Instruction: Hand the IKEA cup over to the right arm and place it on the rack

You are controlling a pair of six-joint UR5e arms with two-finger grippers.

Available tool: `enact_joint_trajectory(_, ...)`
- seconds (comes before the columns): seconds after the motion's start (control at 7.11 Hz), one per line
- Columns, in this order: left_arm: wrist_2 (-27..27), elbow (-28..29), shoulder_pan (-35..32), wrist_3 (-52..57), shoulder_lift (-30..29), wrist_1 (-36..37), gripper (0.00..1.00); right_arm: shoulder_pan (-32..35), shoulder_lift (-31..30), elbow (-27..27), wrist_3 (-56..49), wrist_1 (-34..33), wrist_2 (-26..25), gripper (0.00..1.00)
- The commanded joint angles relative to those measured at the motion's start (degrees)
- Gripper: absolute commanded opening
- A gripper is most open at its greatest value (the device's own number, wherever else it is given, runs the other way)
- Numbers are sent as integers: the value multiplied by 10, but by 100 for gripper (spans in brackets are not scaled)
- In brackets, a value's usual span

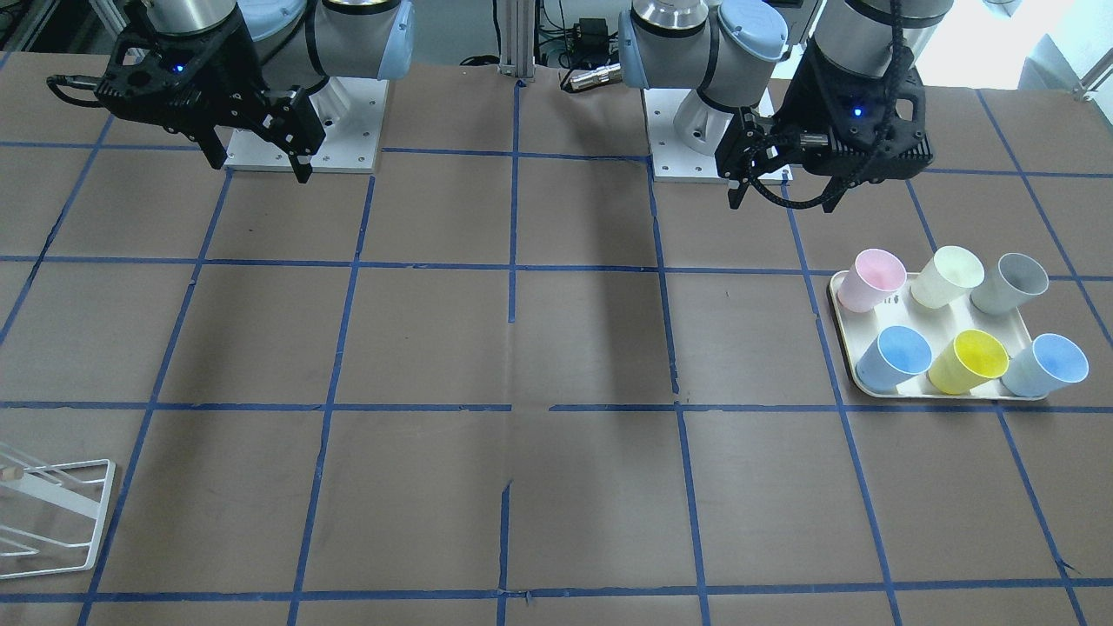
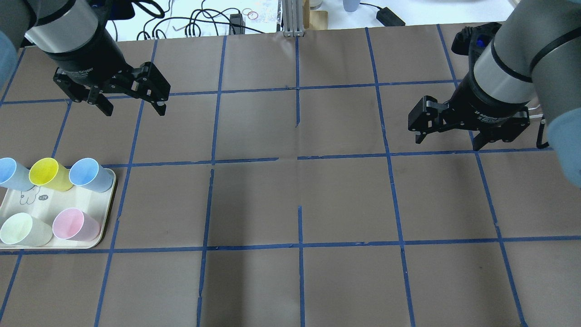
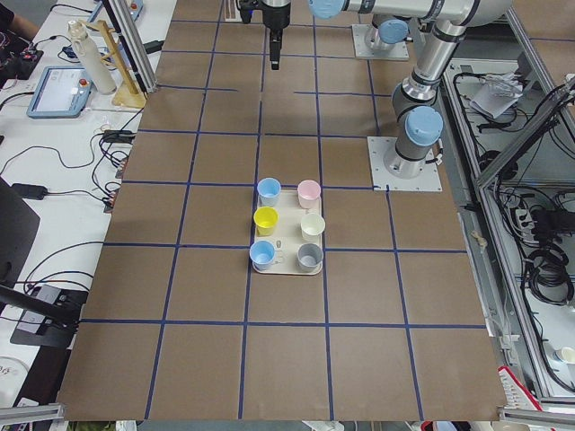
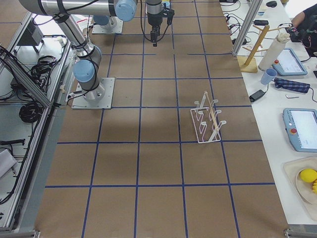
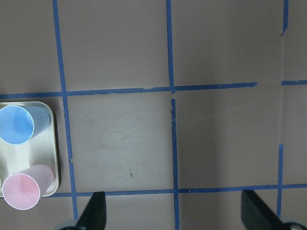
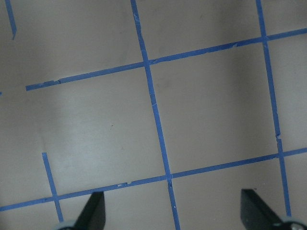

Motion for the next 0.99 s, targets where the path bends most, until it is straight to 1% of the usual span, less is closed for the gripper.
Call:
enact_joint_trajectory(0.0,1,-16,71,87,11,-42,100,0,0,0,0,0,0,100)
enact_joint_trajectory(0.14,-5,-32,154,176,17,-46,100,-1,0,0,0,1,0,100)
enact_joint_trajectory(0.28,-4,-54,214,212,21,-39,100,-1,0,0,0,2,-1,100)
enact_joint_trajectory(0.42,-5,-63,265,303,19,-34,100,-1,0,0,-1,0,0,100)
enact_joint_trajectory(0.56,-9,-67,326,364,9,-21,100,-1,0,0,-1,1,-1,100)
enact_joint_trajectory(0.7,-9,-80,370,426,2,-11,100,-1,0,1,-1,0,-1,100)
enact_joint_trajectory(0.84,-8,-108,401,517,-7,41,100,-1,0,0,-2,-1,-1,100)
